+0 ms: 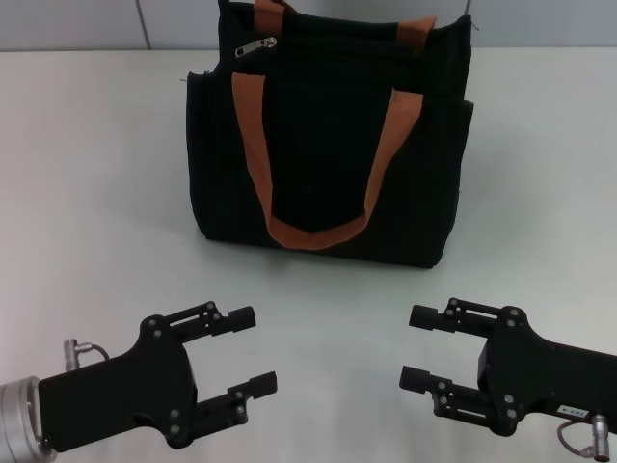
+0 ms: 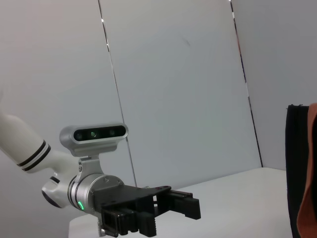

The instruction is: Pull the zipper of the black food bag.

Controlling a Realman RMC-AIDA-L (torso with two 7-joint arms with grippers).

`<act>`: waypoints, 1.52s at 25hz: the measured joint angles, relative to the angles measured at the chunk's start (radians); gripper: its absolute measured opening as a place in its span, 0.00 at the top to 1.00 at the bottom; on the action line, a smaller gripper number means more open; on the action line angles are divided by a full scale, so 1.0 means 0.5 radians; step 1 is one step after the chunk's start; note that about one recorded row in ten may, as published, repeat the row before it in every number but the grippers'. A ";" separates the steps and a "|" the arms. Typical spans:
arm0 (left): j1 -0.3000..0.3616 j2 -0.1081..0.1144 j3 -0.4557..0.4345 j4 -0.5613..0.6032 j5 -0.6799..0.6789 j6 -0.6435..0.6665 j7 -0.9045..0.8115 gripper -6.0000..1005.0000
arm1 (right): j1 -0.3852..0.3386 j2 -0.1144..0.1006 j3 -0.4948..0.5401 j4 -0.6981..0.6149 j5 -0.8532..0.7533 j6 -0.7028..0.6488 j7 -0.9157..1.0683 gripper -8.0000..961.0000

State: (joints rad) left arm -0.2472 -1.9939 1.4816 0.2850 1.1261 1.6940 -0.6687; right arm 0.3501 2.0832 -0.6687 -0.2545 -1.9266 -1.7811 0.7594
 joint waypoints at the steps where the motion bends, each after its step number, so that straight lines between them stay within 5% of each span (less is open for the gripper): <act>1: 0.002 -0.002 0.000 0.000 0.000 -0.001 0.002 0.35 | 0.000 0.000 0.000 0.000 0.000 0.000 0.000 0.34; 14: 0.004 -0.015 -0.010 0.001 -0.009 -0.004 0.014 0.36 | -0.001 0.000 0.000 0.000 0.000 0.001 0.000 0.34; 22: 0.029 -0.061 -0.361 0.015 -0.005 -0.002 0.018 0.37 | 0.017 0.006 0.003 0.001 0.008 -0.012 0.000 0.34; 28: -0.014 -0.055 -0.414 0.029 -0.006 0.000 0.009 0.37 | 0.065 0.004 0.006 0.069 0.009 0.000 -0.002 0.34; 38: -0.137 -0.155 -1.230 0.066 -0.017 -0.380 -0.105 0.38 | 0.102 0.006 0.089 0.080 0.009 0.049 -0.001 0.34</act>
State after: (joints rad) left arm -0.3157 -2.0713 0.8664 0.3178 1.1175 1.5039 -0.7214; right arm 0.4010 2.0861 -0.6241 -0.2147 -1.9219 -1.7566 0.7587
